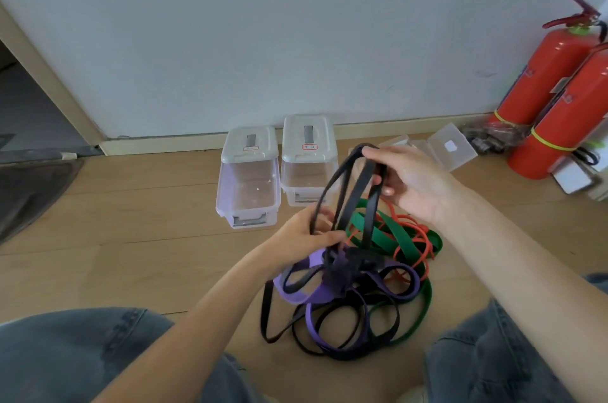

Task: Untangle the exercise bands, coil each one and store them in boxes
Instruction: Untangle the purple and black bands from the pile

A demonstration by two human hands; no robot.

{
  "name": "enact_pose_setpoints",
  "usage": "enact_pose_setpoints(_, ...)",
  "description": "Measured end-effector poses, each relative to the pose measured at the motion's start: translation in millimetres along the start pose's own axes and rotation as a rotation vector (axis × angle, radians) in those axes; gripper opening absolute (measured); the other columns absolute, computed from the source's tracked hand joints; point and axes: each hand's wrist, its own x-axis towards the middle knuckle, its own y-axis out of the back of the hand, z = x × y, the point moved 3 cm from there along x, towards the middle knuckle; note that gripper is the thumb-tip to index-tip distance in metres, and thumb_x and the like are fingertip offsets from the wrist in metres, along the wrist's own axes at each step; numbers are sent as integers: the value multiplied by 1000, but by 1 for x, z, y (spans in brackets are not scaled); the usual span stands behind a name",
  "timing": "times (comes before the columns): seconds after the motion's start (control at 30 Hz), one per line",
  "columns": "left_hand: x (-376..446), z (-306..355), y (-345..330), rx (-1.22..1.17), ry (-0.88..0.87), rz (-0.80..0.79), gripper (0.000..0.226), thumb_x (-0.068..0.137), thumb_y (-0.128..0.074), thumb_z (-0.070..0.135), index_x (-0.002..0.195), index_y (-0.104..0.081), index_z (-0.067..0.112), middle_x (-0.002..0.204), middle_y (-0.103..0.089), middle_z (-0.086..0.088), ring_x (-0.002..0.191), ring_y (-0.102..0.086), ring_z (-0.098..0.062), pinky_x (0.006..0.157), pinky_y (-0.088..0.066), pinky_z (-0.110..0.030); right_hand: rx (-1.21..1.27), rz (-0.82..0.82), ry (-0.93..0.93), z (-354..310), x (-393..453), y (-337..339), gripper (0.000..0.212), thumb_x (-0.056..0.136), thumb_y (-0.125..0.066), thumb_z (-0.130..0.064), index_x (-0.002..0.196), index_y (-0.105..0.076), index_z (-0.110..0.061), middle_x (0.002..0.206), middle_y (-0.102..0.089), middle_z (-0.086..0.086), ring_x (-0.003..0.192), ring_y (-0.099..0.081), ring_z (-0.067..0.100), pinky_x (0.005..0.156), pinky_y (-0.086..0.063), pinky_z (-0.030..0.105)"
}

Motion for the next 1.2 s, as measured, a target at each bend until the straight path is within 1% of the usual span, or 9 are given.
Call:
enact_pose_setpoints(0.07,-1,0,10,10,17,18,10,91,-55,7,99,-54,13,69,-61,0,68,-63,-12,77,-53,-31,-269,63,15,3,2,8,13,91,-56,-10,104,-57,-9,69,-62,1,52,-52,10,41,-35,19)
enact_pose_setpoints(0.13,-1,5,22,2,23,80,7,92,-53,6,95,-55,12,68,-58,0,60,-58,-8,69,-52,-27,-849,129,25,11,6,18,31,90,-58,-17,119,-48,-16,97,-63,5,81,-60,17,63,-47,27)
enact_pose_setpoints(0.23,-1,18,34,-20,9,105,4,91,-54,8,95,-57,9,66,-59,4,56,-56,-5,61,-50,-19,-1385,104,110,28,6,14,56,83,-66,-32,131,-42,-17,134,-37,9,122,-40,32,97,-42,42)
enact_pose_setpoints(0.33,0,24,35,-66,22,108,4,91,-56,11,94,-59,11,65,-59,5,55,-55,-4,61,-49,-19,-1209,-53,481,32,-3,-8,37,81,-67,-35,113,-54,-21,110,-48,-10,103,-52,11,83,-45,23)
enact_pose_setpoints(0.47,-2,31,35,-139,40,78,8,91,-56,10,97,-59,7,65,-61,4,54,-55,-5,57,-50,-18,-1170,-238,527,43,-4,-19,38,74,-71,-40,99,-44,-33,94,-46,-23,87,-50,-3,68,-42,8)
enact_pose_setpoints(0.63,-6,38,35,-237,36,21,5,91,-56,11,94,-60,10,65,-61,3,55,-57,-7,56,-50,-19,-1005,-72,703,38,-3,-23,40,77,-72,-28,109,-48,-26,95,-47,-15,68,-55,2,57,-44,11)
enact_pose_setpoints(0.8,-8,35,31,-195,75,-23,13,93,-53,16,95,-65,14,73,-70,3,66,-65,-6,58,-51,-16,-1399,-54,832,28,-9,-24,17,90,-59,-26,99,-67,-14,81,-58,-2,74,-57,17,59,-41,30)
enact_pose_setpoints(1.1,-7,30,29,-134,123,-8,17,95,-49,18,98,-65,13,79,-74,1,69,-70,-9,51,-48,-12,-1530,-97,750,31,-7,-24,20,85,-64,-27,85,-45,-21,88,-44,-8,68,-49,14,51,-27,16)
enact_pose_setpoints(1.2,-5,26,30,-214,158,36,16,95,-49,19,94,-63,10,68,-71,-2,60,-68,-10,49,-48,-16,-1580,-104,811,30,-9,-24,22,87,-61,-24,104,-49,-17,98,-47,-3,62,-51,17,46,-31,17)
